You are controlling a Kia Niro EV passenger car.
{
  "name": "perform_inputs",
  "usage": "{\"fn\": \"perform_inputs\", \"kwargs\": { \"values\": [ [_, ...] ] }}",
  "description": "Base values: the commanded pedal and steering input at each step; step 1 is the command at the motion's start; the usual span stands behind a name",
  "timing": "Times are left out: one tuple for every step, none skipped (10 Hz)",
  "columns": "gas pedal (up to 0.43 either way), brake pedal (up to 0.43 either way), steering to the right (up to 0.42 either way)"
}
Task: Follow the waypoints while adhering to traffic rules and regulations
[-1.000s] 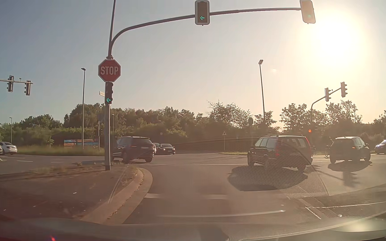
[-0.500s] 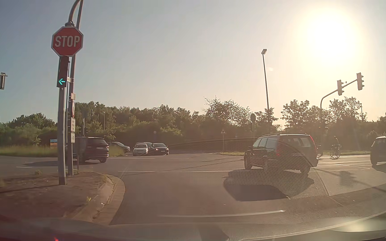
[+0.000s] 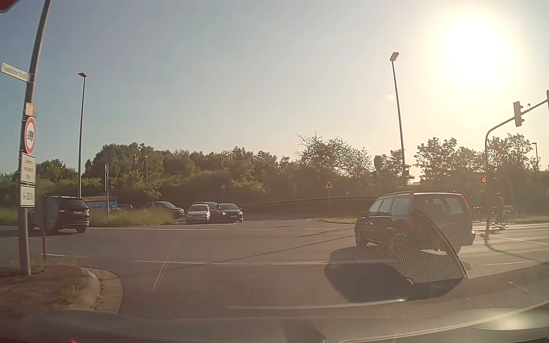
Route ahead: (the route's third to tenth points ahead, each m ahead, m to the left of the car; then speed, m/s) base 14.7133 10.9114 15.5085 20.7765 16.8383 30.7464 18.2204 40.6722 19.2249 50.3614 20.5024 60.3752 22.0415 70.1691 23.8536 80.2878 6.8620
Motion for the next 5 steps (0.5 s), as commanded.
{"fn": "perform_inputs", "kwargs": {
  "values": [
    [0.039, 0.0, -0.101],
    [0.039, 0.0, -0.119],
    [0.039, 0.0, -0.143],
    [0.039, 0.0, -0.166],
    [0.039, 0.0, -0.185]
  ]
}}
